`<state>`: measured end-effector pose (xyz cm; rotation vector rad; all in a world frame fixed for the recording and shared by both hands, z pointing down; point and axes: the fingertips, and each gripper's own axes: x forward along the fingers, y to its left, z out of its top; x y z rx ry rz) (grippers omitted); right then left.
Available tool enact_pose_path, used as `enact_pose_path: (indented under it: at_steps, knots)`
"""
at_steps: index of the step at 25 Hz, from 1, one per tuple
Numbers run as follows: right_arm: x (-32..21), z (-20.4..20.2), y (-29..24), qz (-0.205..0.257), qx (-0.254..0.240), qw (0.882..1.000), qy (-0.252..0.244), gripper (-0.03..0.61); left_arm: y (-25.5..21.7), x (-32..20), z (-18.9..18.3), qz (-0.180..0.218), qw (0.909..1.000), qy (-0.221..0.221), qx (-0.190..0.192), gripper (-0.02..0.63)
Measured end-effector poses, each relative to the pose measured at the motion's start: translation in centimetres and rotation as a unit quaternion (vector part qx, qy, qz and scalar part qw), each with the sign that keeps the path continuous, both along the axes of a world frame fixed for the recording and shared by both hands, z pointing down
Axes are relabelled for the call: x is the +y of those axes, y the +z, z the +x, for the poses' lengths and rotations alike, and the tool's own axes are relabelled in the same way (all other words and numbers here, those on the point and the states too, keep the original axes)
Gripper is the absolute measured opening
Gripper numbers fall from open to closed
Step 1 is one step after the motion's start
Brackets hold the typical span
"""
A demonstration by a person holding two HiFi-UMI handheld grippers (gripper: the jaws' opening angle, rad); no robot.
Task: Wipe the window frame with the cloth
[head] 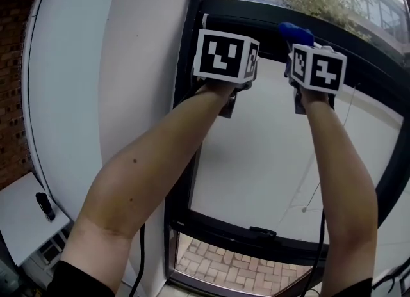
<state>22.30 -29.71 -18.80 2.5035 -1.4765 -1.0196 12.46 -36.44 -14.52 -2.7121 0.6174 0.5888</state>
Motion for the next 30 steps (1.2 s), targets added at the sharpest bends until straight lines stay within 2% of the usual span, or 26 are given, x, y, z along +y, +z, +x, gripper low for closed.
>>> enact_pose_path:
  at_steps: [12, 25, 30]
  knots:
    - [5.1, 4.0, -0.3, 0.003, -0.001, 1.0, -0.017, 0.143, -0.9, 3.9, 5.1, 0.001, 0.9999, -0.001, 0.015, -0.011]
    - [11.8, 9.5, -0.1, 0.015, -0.005, 1.0, -0.013, 0.142, -1.3, 11.8, 11.7, 0.032, 0.9992, 0.023, -0.004, -0.011]
    - [13.9, 11.3, -0.2, 0.018, -0.009, 1.0, -0.013, 0.142, -1.4, 14.1, 13.8, 0.024, 0.9989, 0.039, -0.002, -0.011]
